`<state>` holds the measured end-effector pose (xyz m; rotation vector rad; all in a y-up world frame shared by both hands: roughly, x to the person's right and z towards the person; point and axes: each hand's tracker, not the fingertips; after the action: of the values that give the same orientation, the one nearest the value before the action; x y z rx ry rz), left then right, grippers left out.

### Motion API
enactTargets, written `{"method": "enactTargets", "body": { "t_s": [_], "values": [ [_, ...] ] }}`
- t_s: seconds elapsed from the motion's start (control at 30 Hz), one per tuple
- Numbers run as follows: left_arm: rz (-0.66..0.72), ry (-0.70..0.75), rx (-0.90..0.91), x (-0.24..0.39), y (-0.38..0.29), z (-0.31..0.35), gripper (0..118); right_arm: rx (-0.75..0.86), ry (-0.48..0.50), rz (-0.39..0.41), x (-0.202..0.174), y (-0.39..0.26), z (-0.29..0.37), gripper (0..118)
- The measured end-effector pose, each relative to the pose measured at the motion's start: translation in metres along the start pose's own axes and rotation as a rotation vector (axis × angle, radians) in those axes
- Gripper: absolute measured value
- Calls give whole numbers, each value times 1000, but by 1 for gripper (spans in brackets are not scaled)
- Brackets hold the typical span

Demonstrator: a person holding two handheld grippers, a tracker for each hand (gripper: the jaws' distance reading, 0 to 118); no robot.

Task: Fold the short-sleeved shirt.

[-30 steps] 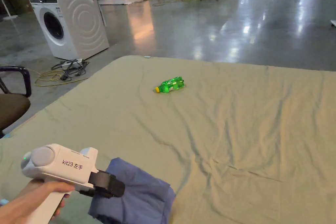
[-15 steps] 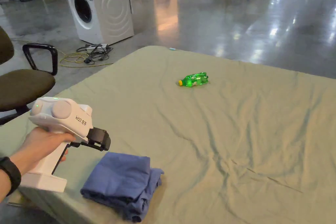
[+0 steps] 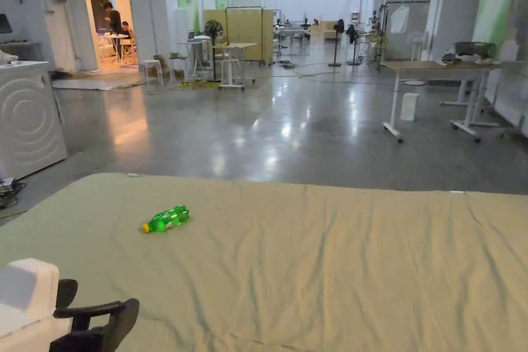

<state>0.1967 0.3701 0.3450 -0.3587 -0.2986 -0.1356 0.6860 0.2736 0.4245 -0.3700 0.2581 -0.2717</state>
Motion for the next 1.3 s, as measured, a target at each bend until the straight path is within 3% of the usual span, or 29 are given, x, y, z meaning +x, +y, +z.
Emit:
{"method": "enactTargets", "body": {
  "t_s": [0.23, 0.37, 0.47, 0.53, 0.57, 0.67, 1.3],
  "values": [
    [-102, 128, 204, 75, -5, 18, 85, 217, -169, 182, -20, 30, 43, 0],
    [-160, 146, 223, 121, -7, 35, 75, 264, -204, 145, -26, 29, 56, 0],
    [-109, 100, 243, 135, -9, 47, 53, 267, -214, 149, -27, 25, 63, 0],
    [-84, 69, 273, 138, -11, 55, 13, 257, -232, 142, -26, 21, 66, 0],
    [-96, 58, 269, 140, -15, 55, 7, 250, -237, 135, -26, 19, 68, 0],
    [-108, 32, 242, 138, -26, 55, 2, 240, -240, 117, -20, 10, 72, 0],
    [3, 37, 204, 128, -31, 61, 2, 245, -258, 173, -33, 8, 84, 0]
  ]
}}
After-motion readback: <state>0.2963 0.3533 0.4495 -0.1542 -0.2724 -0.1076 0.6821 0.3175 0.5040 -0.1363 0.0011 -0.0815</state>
